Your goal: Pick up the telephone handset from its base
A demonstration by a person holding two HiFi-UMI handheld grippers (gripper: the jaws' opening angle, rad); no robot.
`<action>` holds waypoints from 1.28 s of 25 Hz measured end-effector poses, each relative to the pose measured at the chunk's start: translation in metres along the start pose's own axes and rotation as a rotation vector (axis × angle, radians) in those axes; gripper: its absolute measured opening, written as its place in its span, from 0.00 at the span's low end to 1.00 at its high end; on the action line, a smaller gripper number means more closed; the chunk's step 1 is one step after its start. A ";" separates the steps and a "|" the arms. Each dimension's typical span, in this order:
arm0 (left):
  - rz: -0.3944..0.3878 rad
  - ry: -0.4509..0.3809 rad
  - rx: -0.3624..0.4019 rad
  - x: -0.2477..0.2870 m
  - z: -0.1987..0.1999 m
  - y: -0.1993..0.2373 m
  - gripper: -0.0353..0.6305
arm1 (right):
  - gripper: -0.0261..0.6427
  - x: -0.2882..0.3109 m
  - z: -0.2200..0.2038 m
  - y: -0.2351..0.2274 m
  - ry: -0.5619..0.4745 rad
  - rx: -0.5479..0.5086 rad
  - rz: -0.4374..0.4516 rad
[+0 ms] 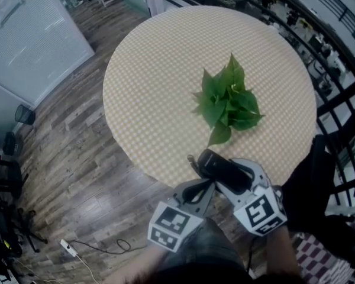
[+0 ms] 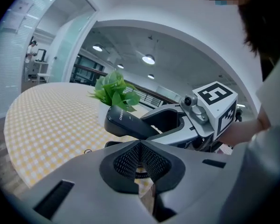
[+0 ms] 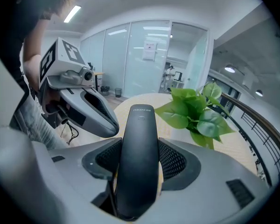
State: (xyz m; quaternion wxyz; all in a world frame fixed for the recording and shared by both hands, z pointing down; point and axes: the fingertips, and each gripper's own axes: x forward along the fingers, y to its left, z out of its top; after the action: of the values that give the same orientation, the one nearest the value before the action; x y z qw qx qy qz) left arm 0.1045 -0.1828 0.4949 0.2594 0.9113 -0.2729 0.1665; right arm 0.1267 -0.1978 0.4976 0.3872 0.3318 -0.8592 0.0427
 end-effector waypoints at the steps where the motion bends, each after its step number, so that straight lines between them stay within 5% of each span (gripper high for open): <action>1: -0.005 -0.014 0.020 -0.002 0.005 -0.001 0.06 | 0.41 -0.003 0.005 -0.001 -0.017 -0.007 -0.016; 11: -0.037 -0.146 0.160 -0.024 0.060 -0.013 0.06 | 0.41 -0.040 0.043 -0.015 -0.181 0.111 -0.174; 20: -0.055 -0.258 0.265 -0.047 0.116 -0.026 0.06 | 0.41 -0.078 0.083 -0.032 -0.309 0.114 -0.322; 32: -0.056 -0.334 0.373 -0.063 0.159 -0.043 0.06 | 0.41 -0.130 0.109 -0.046 -0.450 0.256 -0.450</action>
State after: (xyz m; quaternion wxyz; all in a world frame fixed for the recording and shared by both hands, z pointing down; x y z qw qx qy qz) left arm 0.1051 -0.2159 0.3214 0.0425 0.9655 -0.2510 0.0540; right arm 0.1478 -0.1995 0.3230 0.1431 0.5600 -0.8160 -0.0106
